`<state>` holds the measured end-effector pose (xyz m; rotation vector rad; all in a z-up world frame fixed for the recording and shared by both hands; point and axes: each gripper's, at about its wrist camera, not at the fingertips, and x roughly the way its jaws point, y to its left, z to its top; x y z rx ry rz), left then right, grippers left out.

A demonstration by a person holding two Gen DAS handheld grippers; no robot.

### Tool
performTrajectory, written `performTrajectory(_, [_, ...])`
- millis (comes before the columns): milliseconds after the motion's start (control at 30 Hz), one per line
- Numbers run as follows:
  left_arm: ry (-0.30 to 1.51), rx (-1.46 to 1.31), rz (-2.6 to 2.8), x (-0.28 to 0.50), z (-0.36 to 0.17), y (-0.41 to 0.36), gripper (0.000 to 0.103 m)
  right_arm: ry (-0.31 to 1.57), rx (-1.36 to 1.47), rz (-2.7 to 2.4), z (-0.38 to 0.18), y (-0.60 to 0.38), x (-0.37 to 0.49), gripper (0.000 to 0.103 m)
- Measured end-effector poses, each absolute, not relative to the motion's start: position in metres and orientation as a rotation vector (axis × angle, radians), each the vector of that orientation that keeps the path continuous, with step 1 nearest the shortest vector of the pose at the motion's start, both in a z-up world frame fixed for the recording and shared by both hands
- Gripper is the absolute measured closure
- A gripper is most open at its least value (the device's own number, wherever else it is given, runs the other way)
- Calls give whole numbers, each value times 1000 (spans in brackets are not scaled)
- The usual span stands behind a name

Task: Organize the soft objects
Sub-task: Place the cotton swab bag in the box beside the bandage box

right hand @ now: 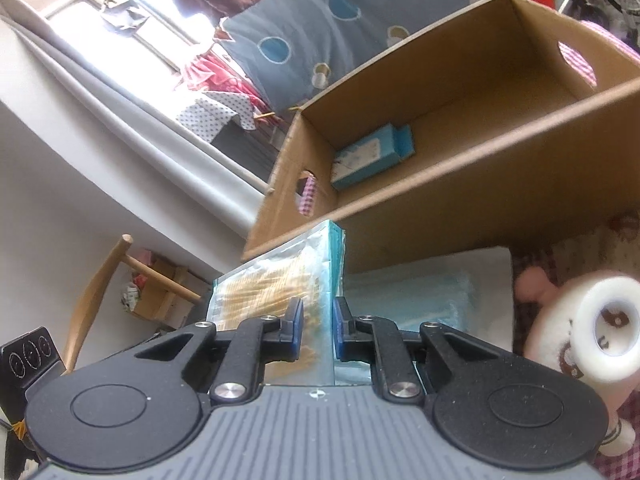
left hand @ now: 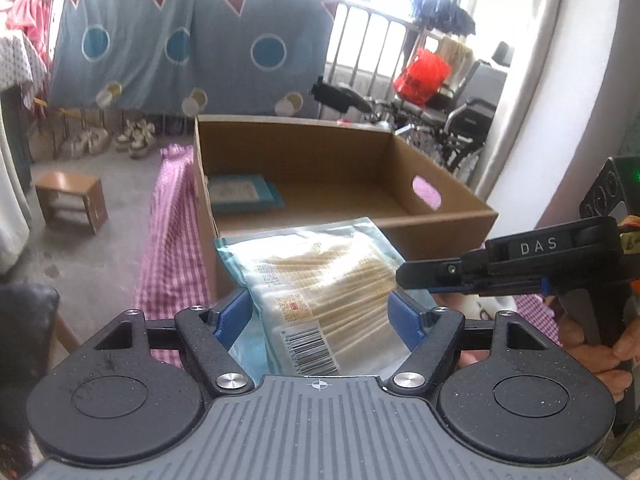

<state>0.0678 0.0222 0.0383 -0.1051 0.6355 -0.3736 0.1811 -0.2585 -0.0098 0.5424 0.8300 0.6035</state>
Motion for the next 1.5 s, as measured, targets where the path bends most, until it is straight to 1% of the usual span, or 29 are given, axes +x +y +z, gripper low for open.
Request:
performTrajectory(200, [537, -67, -361, 68, 68, 19, 29, 782, 536, 657, 20, -258, 185, 86])
performTrajectory(400, [468, -41, -360, 88, 92, 9, 29, 729, 505, 685, 49, -257, 202, 86])
performTrajectory(667, [469, -41, -392, 135, 98, 0, 29, 760, 518, 675, 62, -264, 251, 86])
performTrajectory(800, [519, -35, -403, 170, 91, -5, 29, 817, 526, 658, 54, -266, 289, 86])
performTrajectory(967, [646, -38, -396, 213, 69, -8, 29, 926, 538, 634, 30, -266, 341, 86])
performTrajectory(1133, [755, -44, -383, 230, 47, -6, 28, 1070, 517, 615, 1, -261, 379, 86])
performTrajectory(1233, [834, -16, -380, 233, 36, -10, 17, 1175, 513, 598, -17, -258, 397, 84])
performTrajectory(1300, [840, 0, -376, 231, 34, -10, 15, 1231, 507, 579, -28, -257, 405, 84])
performTrajectory(1367, [827, 19, -363, 231, 35, -7, 7, 1280, 519, 547, -38, -258, 412, 83])
performTrajectory(1500, [784, 33, -340, 221, 42, -2, 6, 1337, 527, 504, -52, -260, 417, 83])
